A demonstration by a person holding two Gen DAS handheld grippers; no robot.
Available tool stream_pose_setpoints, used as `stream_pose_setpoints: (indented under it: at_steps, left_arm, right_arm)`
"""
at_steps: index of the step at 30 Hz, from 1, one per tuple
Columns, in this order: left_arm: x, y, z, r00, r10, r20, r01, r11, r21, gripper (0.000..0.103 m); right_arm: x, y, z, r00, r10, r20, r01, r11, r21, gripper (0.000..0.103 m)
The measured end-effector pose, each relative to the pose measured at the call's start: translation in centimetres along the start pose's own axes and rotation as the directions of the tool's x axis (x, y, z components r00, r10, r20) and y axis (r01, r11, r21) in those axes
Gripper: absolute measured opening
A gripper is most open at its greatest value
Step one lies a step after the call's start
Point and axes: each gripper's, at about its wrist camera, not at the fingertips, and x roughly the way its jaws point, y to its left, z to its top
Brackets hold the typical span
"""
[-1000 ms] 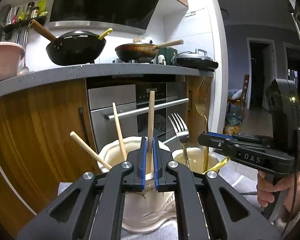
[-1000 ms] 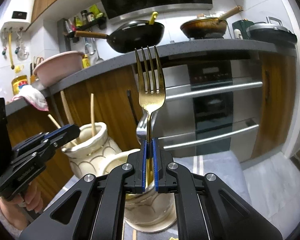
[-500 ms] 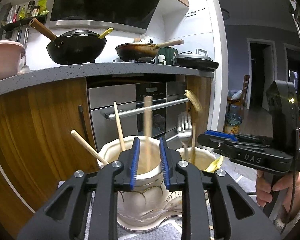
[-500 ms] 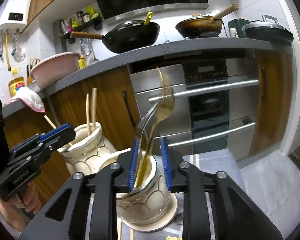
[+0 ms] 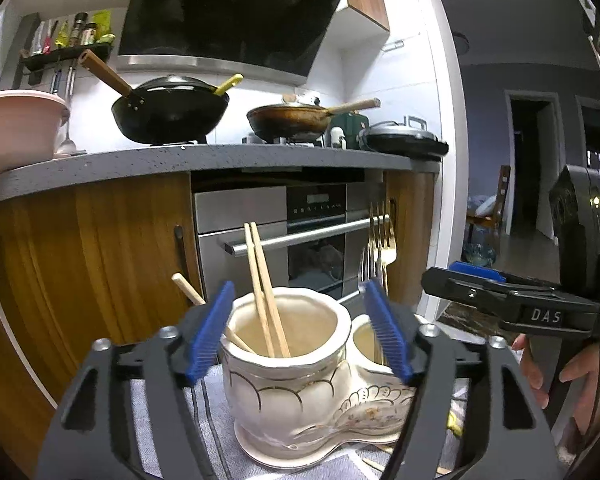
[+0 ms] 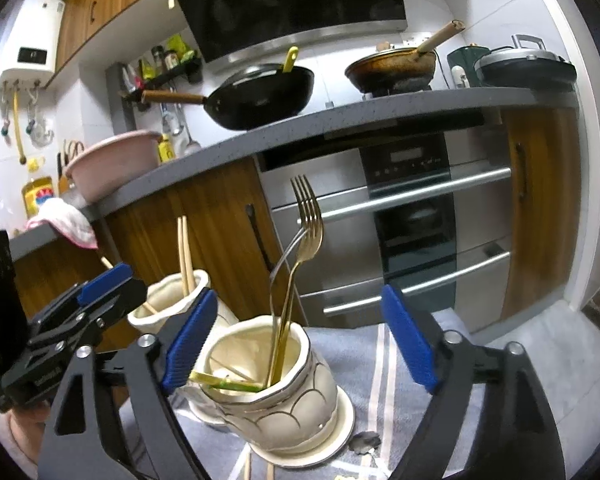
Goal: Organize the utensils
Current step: 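Move both open tools back over the remaining utensils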
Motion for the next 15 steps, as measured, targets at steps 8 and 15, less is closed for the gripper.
stream_pose_setpoints:
  at_steps: [8,15]
  left_arm:
    - [-1.4,0.8,0.3,0.999,0.038,0.033,-0.036,0.998,-0.044,0.094]
    - [-3.2,1.3,-0.1,0.996,0.076,0.049,-0.072,0.995,-0.073,0.097]
  right_arm:
    - [-1.1,-0.6,0.1,0.999,-0.026,0.025,0.026,0.999,0.027,0.095]
    - [-3.9,-0.9,-0.4,0.997,-0.058,0.055,0.055,0.997,0.045,0.097]
